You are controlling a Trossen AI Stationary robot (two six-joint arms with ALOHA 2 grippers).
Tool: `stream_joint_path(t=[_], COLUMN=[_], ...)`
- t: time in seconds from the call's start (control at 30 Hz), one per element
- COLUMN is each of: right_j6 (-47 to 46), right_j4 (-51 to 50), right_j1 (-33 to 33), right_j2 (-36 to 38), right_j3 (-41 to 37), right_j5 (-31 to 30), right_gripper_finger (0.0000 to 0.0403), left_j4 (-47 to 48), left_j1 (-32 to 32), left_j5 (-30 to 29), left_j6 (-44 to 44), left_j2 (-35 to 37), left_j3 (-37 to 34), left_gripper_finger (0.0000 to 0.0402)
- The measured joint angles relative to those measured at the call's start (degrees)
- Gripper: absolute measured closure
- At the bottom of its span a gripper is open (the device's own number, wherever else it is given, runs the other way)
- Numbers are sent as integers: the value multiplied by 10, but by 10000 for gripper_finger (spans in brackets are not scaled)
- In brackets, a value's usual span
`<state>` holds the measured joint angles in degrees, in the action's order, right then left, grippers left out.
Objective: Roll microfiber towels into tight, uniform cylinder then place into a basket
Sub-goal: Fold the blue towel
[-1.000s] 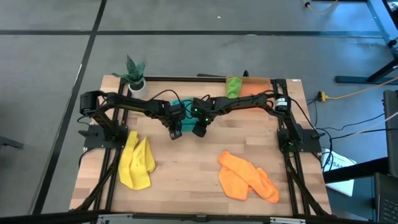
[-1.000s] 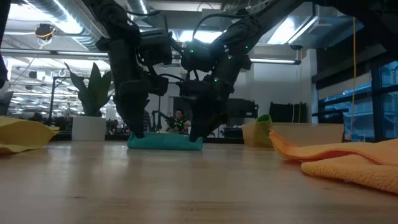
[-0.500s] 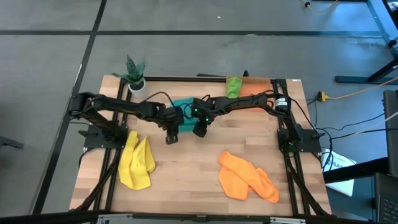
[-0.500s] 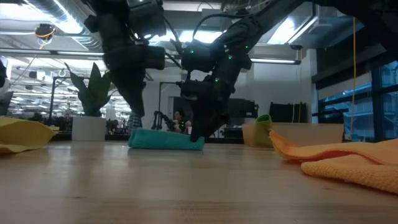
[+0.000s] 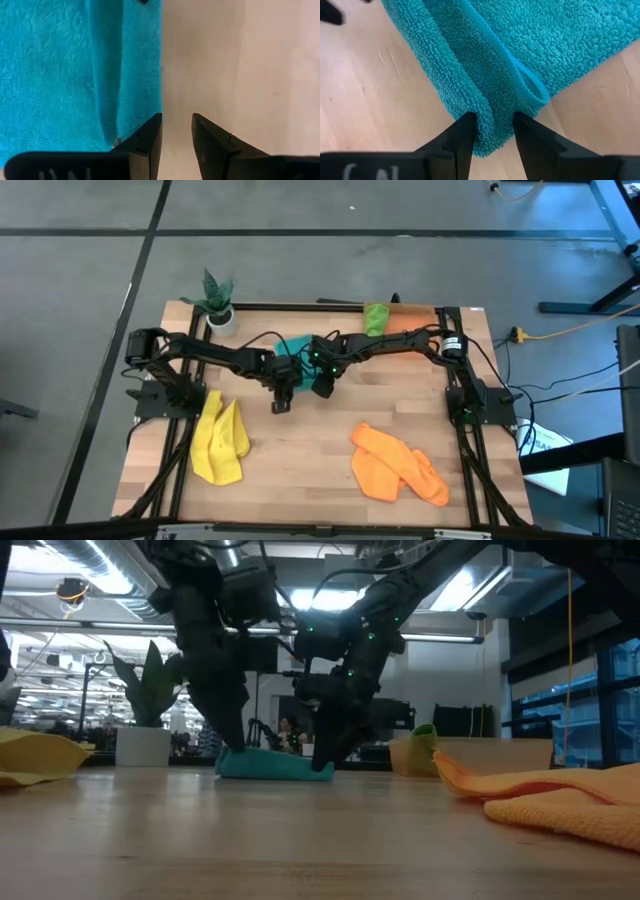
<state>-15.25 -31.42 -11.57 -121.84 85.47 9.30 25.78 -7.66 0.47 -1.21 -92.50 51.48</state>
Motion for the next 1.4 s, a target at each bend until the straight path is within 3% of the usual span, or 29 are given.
stream_joint_path(t=[0.47, 0.6, 1.0, 1.4], right_j6=[5, 8, 9, 59], right_j4=[-14, -11, -9, -24], right_j1=[0, 4, 5, 12], right_j2=[0, 0, 5, 90], right_j3=[0, 1, 1, 2], right_j5=[14, 41, 33, -1], right_gripper_finger=[262, 262, 262, 262], left_j4=[-38, -48, -69, -63], left_j1=[-28, -35, -38, -36], left_j5=[-14, -2, 26, 76], left_j6=[0, -1, -17, -29], left_j2=[-18, -19, -17, -18], left_j3=[-21, -42, -63, -64], left_gripper_finger=[306, 306, 306, 306])
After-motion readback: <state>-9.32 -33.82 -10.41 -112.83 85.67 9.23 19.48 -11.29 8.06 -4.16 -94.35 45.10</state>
